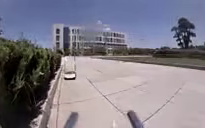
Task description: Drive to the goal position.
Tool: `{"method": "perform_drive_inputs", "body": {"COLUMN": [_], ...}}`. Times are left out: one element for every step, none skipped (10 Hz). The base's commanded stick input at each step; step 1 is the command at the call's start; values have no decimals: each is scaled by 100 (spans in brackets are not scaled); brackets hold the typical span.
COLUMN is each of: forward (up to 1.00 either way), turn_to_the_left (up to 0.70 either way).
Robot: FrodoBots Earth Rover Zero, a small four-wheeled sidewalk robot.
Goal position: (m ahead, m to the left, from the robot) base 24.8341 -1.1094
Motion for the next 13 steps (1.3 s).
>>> {"method": "perform_drive_inputs", "body": {"forward": [24,30,30,30,30,30,30,30,30,45,50,62,70], "turn_to_the_left": [0,0,0,0,0,0,0,0,0,0,0,0,0]}}
